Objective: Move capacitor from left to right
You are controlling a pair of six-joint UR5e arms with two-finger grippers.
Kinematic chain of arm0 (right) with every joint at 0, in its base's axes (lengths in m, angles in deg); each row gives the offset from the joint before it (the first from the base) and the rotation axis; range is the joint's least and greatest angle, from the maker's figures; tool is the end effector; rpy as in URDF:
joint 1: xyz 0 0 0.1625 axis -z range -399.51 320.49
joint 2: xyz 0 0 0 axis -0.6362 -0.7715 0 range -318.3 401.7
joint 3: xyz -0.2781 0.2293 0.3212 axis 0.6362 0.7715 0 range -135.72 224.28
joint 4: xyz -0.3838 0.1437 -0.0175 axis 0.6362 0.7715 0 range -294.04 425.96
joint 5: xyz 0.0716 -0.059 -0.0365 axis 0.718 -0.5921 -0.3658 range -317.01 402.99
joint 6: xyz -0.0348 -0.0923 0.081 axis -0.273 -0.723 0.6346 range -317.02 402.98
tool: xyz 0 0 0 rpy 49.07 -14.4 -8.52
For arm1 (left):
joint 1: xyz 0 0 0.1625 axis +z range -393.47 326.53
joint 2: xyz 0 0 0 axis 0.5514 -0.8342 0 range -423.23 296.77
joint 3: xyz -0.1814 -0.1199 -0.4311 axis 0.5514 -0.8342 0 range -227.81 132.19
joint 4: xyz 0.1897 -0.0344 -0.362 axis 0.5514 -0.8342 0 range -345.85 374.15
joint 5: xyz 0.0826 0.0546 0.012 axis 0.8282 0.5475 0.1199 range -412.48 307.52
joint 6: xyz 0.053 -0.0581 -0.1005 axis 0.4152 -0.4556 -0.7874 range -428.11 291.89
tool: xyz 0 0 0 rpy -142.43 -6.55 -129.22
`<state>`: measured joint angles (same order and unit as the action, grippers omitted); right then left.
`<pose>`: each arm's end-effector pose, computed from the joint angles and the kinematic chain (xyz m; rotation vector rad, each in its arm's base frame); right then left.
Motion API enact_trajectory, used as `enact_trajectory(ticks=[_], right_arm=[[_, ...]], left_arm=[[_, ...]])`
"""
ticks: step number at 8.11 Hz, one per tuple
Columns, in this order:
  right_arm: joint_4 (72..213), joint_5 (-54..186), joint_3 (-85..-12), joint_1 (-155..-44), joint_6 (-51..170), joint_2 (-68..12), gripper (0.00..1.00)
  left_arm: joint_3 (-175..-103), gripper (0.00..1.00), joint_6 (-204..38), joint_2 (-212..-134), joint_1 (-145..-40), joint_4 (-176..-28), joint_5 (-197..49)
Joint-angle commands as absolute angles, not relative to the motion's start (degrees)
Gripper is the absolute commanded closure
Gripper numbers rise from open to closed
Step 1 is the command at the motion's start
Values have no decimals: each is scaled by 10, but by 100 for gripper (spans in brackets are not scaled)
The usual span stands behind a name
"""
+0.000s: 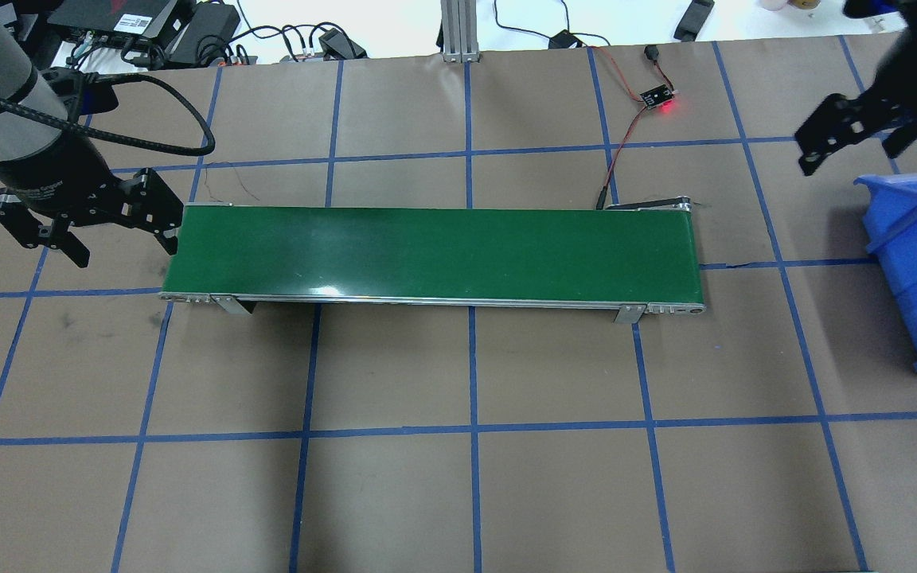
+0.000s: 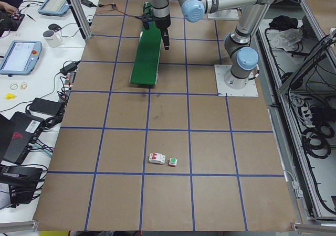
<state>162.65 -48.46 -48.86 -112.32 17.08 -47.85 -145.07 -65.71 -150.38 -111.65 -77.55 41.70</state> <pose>-0.0228 -0.5136 0.4990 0.2343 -3.0888 0.0635 -0.0295 -0.4642 0.4778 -0.2465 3.0675 0.1770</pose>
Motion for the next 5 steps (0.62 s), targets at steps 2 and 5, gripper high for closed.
enact_trajectory(ticks=[2, 5], right_arm=[[1578, -485, -485, -1260, 316, -496, 0], [1574, -478, -485, -1263, 337, -501, 0]], left_arm=[[-1452, 0, -655, -1499, -1124, -778, 420], [-1454, 0, -654, -1494, -1124, -791, 419]])
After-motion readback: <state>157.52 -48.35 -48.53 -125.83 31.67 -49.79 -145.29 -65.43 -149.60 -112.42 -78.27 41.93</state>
